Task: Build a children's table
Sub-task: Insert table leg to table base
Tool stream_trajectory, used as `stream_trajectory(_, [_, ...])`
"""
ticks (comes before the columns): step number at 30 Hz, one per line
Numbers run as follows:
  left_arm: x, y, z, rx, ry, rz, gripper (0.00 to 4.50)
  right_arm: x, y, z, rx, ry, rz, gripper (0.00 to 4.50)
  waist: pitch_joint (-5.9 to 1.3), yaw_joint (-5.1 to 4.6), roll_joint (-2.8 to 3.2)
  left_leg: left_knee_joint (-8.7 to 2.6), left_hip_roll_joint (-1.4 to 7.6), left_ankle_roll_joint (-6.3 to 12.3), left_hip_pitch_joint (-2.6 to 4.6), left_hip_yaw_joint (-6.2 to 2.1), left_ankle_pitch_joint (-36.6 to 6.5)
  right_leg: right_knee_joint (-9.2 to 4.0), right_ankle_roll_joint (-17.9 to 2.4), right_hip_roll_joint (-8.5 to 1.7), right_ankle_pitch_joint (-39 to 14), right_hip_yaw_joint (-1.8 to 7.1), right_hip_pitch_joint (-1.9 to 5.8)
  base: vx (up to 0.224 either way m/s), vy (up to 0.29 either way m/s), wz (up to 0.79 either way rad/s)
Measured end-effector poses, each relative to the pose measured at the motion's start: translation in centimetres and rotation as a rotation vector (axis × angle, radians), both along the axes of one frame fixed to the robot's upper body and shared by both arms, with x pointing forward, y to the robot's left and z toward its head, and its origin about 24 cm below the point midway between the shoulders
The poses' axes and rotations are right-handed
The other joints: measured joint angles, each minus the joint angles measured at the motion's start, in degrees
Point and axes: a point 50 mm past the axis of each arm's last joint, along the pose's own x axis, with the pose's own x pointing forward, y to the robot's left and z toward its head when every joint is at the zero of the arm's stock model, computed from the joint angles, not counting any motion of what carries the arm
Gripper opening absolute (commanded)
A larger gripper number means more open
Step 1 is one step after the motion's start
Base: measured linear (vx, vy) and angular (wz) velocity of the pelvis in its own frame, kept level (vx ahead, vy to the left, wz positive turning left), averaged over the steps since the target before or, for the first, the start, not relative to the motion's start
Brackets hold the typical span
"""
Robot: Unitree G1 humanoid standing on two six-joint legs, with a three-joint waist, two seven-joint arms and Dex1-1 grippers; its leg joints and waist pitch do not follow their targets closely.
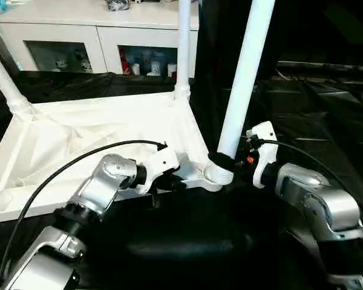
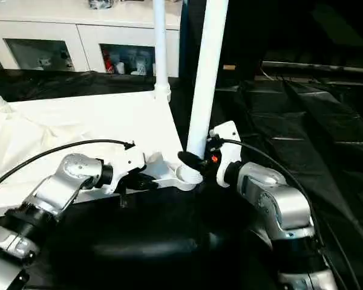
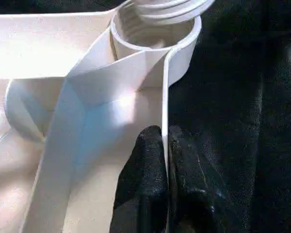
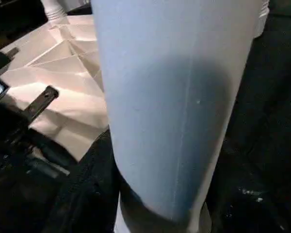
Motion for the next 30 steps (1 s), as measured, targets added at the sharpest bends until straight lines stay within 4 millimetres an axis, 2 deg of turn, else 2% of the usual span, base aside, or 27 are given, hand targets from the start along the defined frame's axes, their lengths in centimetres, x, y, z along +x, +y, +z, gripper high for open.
stream_trajectory(9, [-0.1,0.0,-0.1,-0.023,0.003,0.009,0.0,0.7,0.9,-0.7,-0.005,0.01,0.017,1.91,-0.01,0.0,0.01,0.0,-0.02,0.0,0.0,0.04,0.0,-0.04,0.0,-0.01,0.0,-0.01,0.0,0.0,0.0,0.0])
stream_trajectory(18, [-0.1,0.1,-0.1,-0.049,0.009,0.022,0.0,0.9,0.9,-0.8,-0.011,-0.008,0.025,1.91,-0.01,-0.17,0.01,-0.01,-0.02,0.01,0.01,0.05,0.0,-0.03,0.0,-0.01,0.0,-0.01,0.0,0.0,0.0,0.0])
stream_trajectory(30, [-0.2,0.5,-0.2,-0.05,0.013,0.027,0.0,1.3,1.5,-0.9,-0.038,-0.024,0.052,1.91,0.0,-0.77,-0.01,-0.02,-0.01,0.01,0.06,0.04,0.0,-0.02,0.0,0.01,0.0,-0.01,0.0,0.0,0.0,0.0])
